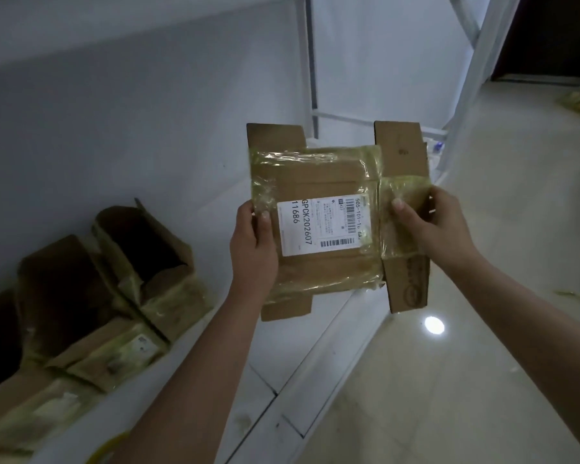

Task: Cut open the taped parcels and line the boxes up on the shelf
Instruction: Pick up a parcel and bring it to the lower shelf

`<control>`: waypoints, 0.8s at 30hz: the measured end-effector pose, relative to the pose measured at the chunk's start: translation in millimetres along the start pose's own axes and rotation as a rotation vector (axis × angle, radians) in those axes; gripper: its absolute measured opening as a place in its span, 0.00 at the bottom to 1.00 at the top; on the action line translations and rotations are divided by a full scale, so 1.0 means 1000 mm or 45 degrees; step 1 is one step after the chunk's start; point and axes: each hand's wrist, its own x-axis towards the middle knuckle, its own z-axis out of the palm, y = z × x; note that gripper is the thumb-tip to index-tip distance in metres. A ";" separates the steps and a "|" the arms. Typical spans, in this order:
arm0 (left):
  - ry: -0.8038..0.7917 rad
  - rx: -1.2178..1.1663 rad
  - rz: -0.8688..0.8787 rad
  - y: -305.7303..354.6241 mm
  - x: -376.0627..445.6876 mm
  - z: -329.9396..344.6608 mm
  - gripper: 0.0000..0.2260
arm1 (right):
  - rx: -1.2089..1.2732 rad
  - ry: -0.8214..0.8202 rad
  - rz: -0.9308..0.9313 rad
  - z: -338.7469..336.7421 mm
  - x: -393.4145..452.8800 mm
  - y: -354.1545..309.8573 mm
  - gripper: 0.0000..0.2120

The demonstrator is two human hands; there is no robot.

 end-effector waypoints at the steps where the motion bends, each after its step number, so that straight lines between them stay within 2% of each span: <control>1: 0.001 -0.002 -0.015 0.000 -0.009 -0.008 0.11 | 0.009 -0.008 -0.016 0.001 -0.010 -0.003 0.24; 8: 0.055 -0.082 -0.074 0.009 -0.088 -0.069 0.16 | 0.120 -0.092 -0.083 0.000 -0.094 -0.031 0.25; 13: 0.001 -0.109 -0.030 0.016 -0.172 -0.098 0.16 | 0.313 -0.251 0.013 -0.024 -0.189 -0.048 0.25; 16: 0.009 -0.175 -0.005 0.023 -0.219 -0.116 0.17 | 0.382 -0.284 0.095 -0.035 -0.229 -0.066 0.30; 19: 0.076 -0.306 0.011 0.034 -0.252 -0.144 0.14 | 0.398 -0.248 0.160 -0.035 -0.257 -0.090 0.27; 24: 0.163 -0.597 -0.150 0.052 -0.283 -0.200 0.13 | 0.503 -0.294 0.202 -0.010 -0.299 -0.136 0.23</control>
